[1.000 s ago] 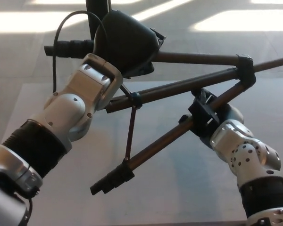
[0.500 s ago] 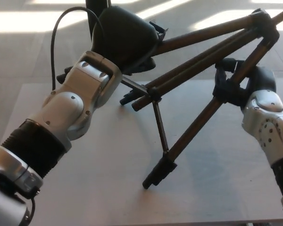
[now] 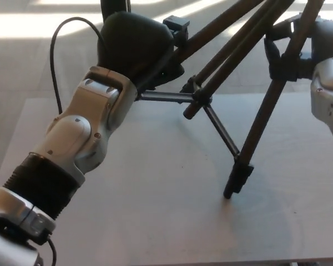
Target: Use both hands of the robot to pick up the tripod lying in the middle of the desk and make it stand upright on the desk
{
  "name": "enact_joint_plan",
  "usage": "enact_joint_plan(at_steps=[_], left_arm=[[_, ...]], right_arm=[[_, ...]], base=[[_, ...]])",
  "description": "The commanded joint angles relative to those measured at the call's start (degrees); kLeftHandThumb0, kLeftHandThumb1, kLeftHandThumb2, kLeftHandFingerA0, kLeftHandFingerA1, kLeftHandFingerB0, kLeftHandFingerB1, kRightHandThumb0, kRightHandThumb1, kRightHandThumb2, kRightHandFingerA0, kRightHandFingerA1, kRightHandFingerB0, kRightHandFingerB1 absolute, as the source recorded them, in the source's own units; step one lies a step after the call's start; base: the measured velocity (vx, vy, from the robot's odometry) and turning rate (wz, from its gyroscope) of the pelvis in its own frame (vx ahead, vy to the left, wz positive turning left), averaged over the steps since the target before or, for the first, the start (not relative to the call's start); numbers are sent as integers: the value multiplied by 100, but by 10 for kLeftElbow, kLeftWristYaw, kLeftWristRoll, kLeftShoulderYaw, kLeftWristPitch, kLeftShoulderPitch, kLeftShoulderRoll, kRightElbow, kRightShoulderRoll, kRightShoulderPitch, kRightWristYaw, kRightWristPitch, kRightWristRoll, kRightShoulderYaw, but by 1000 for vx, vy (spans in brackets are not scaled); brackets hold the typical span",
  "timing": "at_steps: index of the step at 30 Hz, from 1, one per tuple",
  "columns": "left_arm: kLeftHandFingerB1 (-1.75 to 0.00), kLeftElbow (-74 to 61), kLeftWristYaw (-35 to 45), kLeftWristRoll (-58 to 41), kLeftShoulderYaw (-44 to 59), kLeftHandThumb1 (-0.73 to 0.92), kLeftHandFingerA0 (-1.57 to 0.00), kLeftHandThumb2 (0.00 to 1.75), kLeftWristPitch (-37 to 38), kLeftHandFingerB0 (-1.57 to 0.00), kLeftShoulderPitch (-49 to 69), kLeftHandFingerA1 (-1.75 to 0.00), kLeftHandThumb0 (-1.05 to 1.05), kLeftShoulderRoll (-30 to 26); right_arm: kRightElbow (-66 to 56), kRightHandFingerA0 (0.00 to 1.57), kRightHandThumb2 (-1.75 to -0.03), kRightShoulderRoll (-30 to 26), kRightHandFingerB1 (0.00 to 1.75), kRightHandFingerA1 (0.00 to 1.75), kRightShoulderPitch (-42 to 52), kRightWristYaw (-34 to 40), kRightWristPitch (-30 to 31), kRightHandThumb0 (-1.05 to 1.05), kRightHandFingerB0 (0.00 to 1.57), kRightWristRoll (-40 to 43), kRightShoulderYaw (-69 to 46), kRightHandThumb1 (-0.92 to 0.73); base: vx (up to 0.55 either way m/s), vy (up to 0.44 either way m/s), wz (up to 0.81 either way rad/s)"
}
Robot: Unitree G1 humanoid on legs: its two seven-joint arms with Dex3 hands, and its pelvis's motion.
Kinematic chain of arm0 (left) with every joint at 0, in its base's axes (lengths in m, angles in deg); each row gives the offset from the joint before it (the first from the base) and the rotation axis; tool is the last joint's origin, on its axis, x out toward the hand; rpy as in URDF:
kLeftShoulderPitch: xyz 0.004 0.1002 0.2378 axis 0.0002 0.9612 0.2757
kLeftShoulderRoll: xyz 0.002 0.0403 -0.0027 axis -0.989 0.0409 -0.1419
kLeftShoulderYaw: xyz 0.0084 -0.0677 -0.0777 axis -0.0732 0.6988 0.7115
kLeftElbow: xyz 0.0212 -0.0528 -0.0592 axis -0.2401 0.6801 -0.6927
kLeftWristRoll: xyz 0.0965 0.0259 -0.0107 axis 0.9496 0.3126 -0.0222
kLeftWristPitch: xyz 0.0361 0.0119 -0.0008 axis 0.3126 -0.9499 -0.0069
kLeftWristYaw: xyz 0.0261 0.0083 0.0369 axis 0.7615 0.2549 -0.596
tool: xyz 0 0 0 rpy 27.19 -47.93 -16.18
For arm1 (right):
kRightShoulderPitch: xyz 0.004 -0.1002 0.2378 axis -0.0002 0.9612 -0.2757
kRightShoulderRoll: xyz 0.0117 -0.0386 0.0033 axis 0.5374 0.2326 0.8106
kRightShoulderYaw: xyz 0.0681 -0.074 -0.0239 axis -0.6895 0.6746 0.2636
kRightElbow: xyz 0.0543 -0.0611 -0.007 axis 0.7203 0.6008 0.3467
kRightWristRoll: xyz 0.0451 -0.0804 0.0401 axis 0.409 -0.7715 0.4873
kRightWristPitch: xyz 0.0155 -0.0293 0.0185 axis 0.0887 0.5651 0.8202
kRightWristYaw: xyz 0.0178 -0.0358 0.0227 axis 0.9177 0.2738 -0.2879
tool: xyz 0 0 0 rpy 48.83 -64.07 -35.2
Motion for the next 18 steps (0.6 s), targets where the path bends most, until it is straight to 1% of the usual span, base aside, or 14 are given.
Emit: enact_joint_plan(at_steps=[1, 2, 3, 4, 6, 7, 9, 11, 12, 13, 15, 16, 17, 18], left_arm=[[-136, -9, -6, -69, 86, 42, -82, 74, -80, -80, 85, -168, -6, 17], [-138, -8, -13, -70, 91, 43, -82, 75, -81, -75, 89, -173, -5, 22], [-119, -15, -22, -80, 106, 32, -117, 90, -96, -103, 104, -129, -8, 37], [-117, -19, -24, -83, 114, 31, -114, 92, -104, -103, 110, -126, -5, 45], [-117, -18, -24, -80, 118, 31, -114, 92, -107, -103, 109, -126, -5, 49], [-123, -23, -17, -84, 123, 32, -116, 91, -115, -108, 119, -129, -4, 54], [-125, -29, -17, -77, 124, 32, -115, 90, -123, -109, 139, -130, -3, 60], [-125, -35, -17, -71, 126, 33, -116, 89, -121, -108, 152, -131, -4, 61], [-119, -39, -17, -71, 129, 31, -115, 88, -124, -104, 161, -127, -7, 63], [-120, -45, -17, -72, 132, 42, -83, 68, -122, -82, 170, -155, -12, 63], [-127, -49, -16, -77, 141, 45, -84, 68, -121, -80, 178, -162, -12, 67], [-109, -57, -13, -75, 145, 46, -85, 68, -121, -83, 183, -150, -14, 66], [-121, -58, -16, -67, 142, 41, -86, 73, -116, -86, 188, -149, -11, 61], [-116, -57, -22, -56, 137, 39, -90, 71, -111, -88, 193, -145, -10, 55]], right_arm=[[-21, 94, -132, -112, 147, 174, -166, -91, -84, -28, 84, -225, 106, -36], [-19, 94, -129, -109, 145, 173, -174, -90, -77, -28, 84, -236, 119, -39], [-4, 91, -128, -104, 130, 170, -197, -102, -89, -27, 84, -268, 158, -43], [7, 92, -127, -100, 136, 172, -211, -106, -95, -28, 84, -282, 175, -44], [18, 92, -127, -98, 136, 172, -220, -105, -97, -28, 84, -284, 182, -44], [21, 93, -120, -88, 131, 173, -226, -115, -85, -28, 81, -280, 188, -49], [8, 94, -127, -84, 148, 175, -218, -129, -77, -26, 79, -270, 193, -43], [-8, 96, -130, -83, 147, 175, -204, -126, -77, -27, 82, -268, 196, -41], [-15, 99, -132, -82, 149, 175, -187, -126, -79, -27, 86, -269, 202, -41], [-26, 99, -131, -80, 148, 175, -173, -127, -71, -26, 85, -270, 208, -42], [-29, 100, -136, -79, 151, 175, -160, -130, -75, -27, 86, -270, 214, -38], [-35, 100, -133, -77, 153, 175, -152, -137, -69, -24, 82, -266, 215, -43], [-37, 94, -128, -75, 142, 175, -139, -139, -68, -26, 82, -260, 214, -42], [-36, 92, -120, -68, 91, 174, -122, -134, -64, -26, 84, -256, 214, -44]], base=[[0, 0, 0], [0, 0, 0], [0, 0, 0], [0, 0, 0], [0, 0, 0], [0, 0, 0], [0, 0, 0], [0, 0, 0], [0, 0, 0], [0, 0, 0], [0, 0, 0], [0, 0, 0], [0, 0, 0], [0, 0, 0]])
